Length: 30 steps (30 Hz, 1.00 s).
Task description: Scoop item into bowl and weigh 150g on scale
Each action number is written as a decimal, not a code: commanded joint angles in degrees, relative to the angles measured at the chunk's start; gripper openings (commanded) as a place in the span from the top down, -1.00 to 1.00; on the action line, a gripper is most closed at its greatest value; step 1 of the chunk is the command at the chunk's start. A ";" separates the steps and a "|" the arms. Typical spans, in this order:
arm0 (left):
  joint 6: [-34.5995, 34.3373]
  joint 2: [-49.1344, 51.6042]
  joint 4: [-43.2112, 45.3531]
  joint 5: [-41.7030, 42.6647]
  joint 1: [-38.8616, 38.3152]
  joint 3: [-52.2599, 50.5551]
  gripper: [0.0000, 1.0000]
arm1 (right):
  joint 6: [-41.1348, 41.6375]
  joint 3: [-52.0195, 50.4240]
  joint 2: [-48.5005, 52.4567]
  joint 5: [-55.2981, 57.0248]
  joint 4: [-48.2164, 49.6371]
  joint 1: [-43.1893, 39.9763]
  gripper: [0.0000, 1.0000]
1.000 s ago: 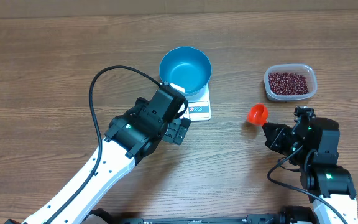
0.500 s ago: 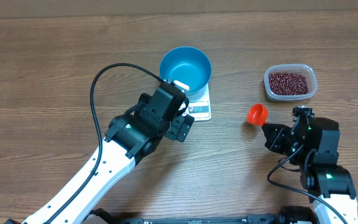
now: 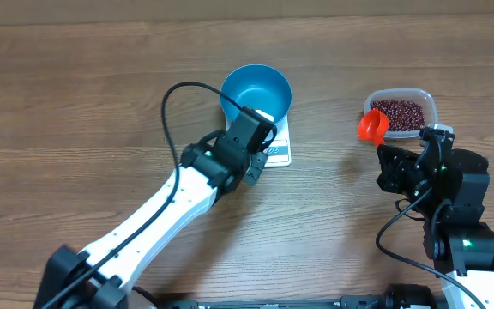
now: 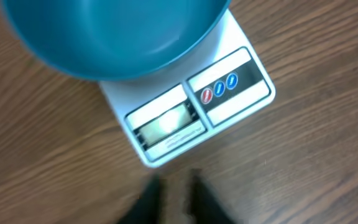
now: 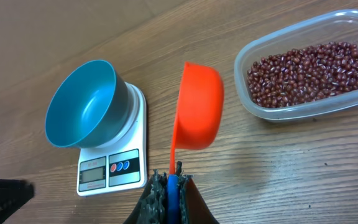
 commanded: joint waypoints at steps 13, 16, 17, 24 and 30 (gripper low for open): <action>-0.44 15.65 14.38 6.67 0.24 0.46 0.92 | -0.61 1.70 -0.52 1.01 1.33 -0.22 0.93; -0.44 17.18 16.20 6.14 0.31 0.46 0.92 | -0.61 1.70 -0.52 0.96 1.33 -0.22 0.93; -0.44 17.49 16.94 6.14 0.35 0.46 0.92 | -0.59 1.70 -0.52 0.96 1.33 -0.22 0.93; -0.44 18.10 18.99 3.23 0.35 0.46 0.92 | -0.59 1.70 -0.52 0.96 1.31 -0.22 0.93; -0.44 18.56 18.97 2.56 0.35 0.46 0.92 | -0.61 1.70 -0.52 0.98 1.31 -0.22 0.93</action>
